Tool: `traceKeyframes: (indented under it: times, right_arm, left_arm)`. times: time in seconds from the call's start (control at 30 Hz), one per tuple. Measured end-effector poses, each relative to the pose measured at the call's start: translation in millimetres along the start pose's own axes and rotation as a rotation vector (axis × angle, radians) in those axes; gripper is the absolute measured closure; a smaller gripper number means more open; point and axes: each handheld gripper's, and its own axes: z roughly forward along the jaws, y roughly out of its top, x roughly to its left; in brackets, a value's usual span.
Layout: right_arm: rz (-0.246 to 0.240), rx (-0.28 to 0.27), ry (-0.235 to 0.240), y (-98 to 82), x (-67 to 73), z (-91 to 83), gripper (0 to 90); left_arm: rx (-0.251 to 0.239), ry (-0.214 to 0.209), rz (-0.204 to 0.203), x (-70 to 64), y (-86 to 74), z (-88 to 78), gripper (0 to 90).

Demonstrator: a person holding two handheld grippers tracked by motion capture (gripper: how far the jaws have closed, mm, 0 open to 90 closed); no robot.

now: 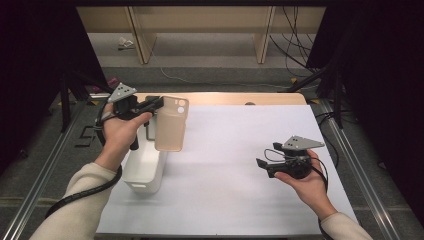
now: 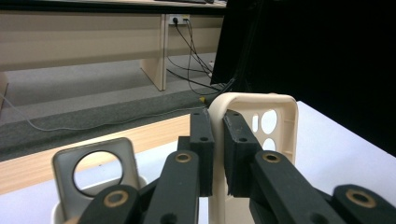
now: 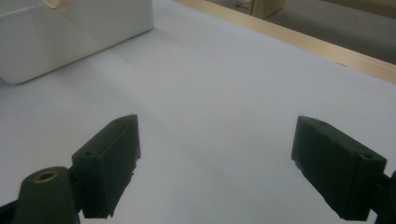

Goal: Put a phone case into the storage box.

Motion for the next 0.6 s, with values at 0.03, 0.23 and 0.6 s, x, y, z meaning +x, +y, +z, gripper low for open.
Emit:
traceKeyframes:
  times: [0.03, 0.23, 0.6]
  right_arm:
    - [0.001, -0.001, -0.001, -0.4, -0.5, -0.4, 16.3]
    - [0.007, -0.003, -0.006, -1.9, -2.6, -2.4, 16.3]
    - [0.017, -0.002, -0.006, -3.9, -5.1, -4.1, 16.3]
  left_arm:
    - [0.0, 0.005, 0.0, 2.0, 0.1, -0.7, 83.2]
    - [-0.006, 0.02, -0.006, 12.4, 0.5, -3.6, 83.3]
    - [-0.011, 0.049, 0.004, 26.7, 3.5, -7.3, 83.2]
